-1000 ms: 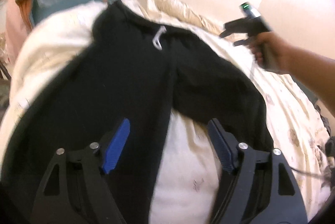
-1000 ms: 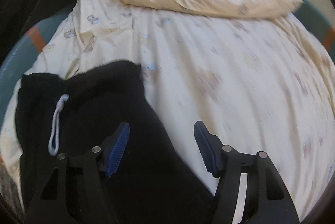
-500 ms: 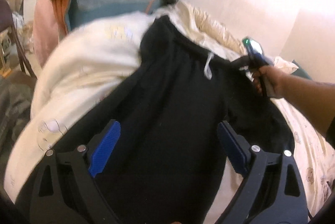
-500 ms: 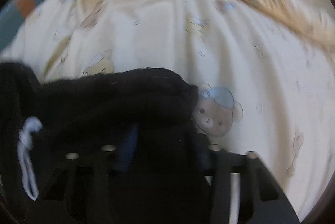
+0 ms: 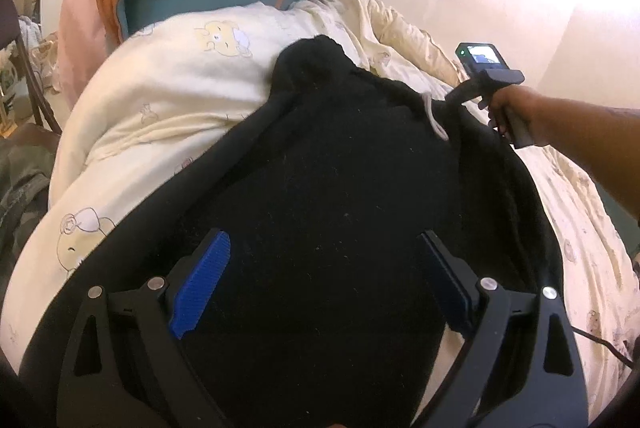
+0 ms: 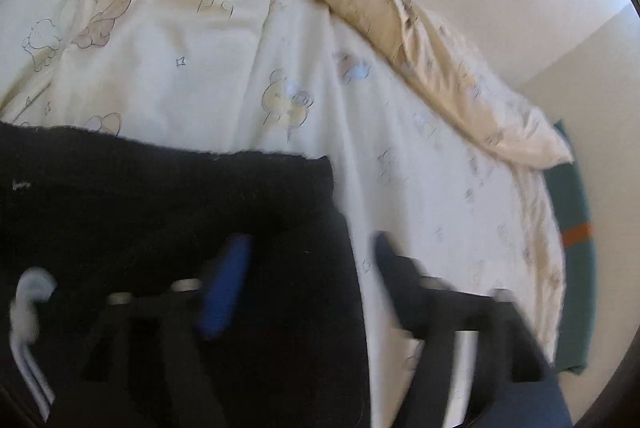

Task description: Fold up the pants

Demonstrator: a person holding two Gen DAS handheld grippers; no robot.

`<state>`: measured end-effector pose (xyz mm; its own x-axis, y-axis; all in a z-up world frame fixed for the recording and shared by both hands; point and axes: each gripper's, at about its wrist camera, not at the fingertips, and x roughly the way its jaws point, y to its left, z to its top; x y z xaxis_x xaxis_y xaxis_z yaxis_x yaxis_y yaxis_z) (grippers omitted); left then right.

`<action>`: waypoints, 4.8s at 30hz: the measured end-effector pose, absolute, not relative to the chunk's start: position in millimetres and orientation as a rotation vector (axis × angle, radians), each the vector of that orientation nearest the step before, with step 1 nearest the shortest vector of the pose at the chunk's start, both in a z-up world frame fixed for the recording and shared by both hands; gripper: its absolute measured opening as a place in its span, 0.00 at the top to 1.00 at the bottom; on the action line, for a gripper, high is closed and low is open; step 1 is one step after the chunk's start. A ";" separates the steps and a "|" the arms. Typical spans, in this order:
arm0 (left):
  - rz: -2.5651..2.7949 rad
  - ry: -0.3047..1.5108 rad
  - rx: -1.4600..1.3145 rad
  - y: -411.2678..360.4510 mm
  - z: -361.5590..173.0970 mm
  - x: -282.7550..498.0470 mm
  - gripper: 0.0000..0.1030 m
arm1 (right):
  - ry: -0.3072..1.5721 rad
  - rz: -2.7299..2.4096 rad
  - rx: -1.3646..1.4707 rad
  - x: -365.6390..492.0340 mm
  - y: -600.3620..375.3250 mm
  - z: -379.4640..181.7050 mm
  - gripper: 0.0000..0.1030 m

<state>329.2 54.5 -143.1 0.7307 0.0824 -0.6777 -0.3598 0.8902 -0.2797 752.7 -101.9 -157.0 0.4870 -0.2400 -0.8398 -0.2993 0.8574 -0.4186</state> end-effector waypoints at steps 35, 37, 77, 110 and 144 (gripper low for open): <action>0.173 0.680 -0.099 -34.2 -132.7 302.0 0.11 | 1.300 -0.021 0.000 452.5 -355.1 -139.5 0.99; 0.185 0.696 -0.064 -36.7 -137.2 304.1 0.11 | 1.338 -0.077 -0.123 457.3 -344.7 -153.1 0.99; -0.234 1.148 -0.125 -187.1 -154.7 340.3 0.14 | 1.105 -0.147 0.583 143.7 -415.1 -96.6 0.33; -0.175 1.224 -0.154 -126.8 -122.3 229.4 0.30 | 1.198 0.058 0.721 124.2 -394.1 -114.0 0.33; 0.194 0.899 -0.389 15.9 -110.1 161.0 0.30 | 1.384 0.630 0.436 248.7 -156.2 -127.2 0.56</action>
<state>161.0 15.9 -110.1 0.6112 0.0025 -0.7915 -0.3242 0.9131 -0.2475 248.7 -156.2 -127.2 0.0658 0.6423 -0.7636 -0.1547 0.7626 0.6281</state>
